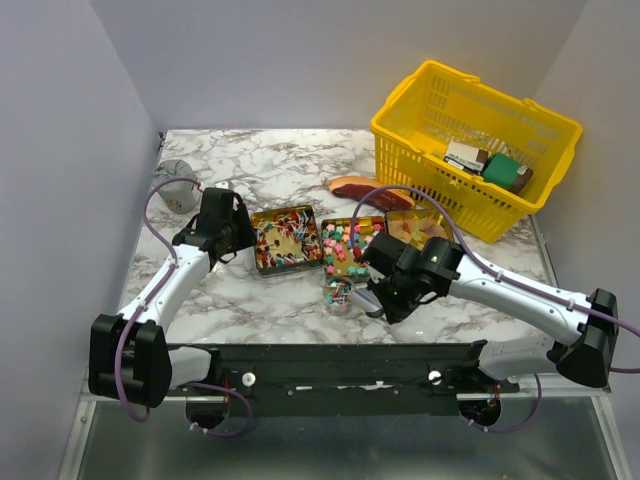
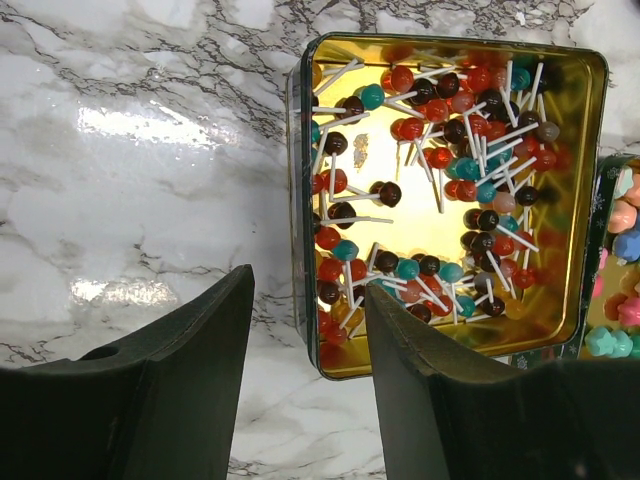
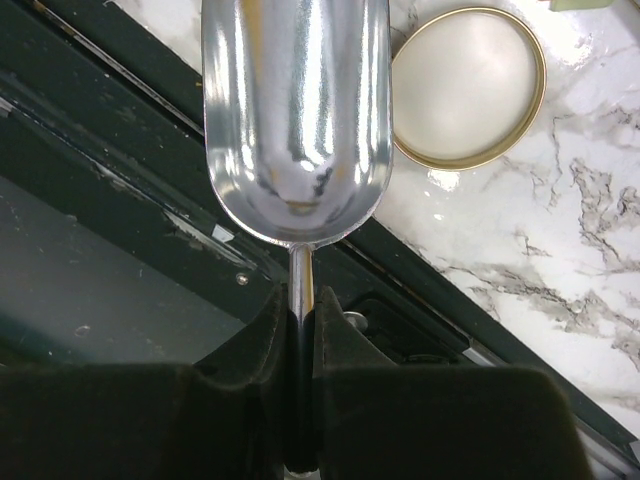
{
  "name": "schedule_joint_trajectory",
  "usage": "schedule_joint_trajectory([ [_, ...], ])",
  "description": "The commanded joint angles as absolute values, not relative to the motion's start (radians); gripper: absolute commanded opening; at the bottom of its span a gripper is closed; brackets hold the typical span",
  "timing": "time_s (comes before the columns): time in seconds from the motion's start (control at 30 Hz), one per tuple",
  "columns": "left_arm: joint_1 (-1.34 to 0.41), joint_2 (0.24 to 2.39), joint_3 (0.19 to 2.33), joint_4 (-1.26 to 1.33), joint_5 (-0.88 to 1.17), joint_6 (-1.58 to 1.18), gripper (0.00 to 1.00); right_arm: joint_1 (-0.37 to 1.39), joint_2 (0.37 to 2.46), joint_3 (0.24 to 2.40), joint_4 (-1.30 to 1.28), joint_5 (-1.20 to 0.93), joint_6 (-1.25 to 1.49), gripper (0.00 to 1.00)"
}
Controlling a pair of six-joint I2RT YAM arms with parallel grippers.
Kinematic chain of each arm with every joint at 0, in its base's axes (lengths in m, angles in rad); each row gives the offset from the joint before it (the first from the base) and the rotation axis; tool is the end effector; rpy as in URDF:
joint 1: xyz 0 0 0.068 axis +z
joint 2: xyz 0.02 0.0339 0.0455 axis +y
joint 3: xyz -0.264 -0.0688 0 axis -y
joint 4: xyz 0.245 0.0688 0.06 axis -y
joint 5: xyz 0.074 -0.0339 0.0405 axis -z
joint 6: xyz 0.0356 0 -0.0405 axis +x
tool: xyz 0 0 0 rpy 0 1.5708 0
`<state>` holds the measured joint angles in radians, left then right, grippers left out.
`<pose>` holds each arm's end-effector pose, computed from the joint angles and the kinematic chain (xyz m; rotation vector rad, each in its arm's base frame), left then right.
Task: Pack the candies
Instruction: Place the fake candies in the packing bottle.
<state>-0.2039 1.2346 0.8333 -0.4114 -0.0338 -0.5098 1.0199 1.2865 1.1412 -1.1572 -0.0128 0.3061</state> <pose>0.2521 -0.0509 0.2427 -0.3822 2.3731 -0.2964 0.1180 0.1929 0.2851 -1.0249 2.7416 0.2579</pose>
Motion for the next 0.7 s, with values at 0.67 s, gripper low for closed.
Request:
schedule_joint_trajectory([
  [0.67,-0.193,1.221,0.825,-0.393,-0.029,-0.522,0.59,0.951,1.108,1.089,-1.321,0.290,0.636,0.01],
])
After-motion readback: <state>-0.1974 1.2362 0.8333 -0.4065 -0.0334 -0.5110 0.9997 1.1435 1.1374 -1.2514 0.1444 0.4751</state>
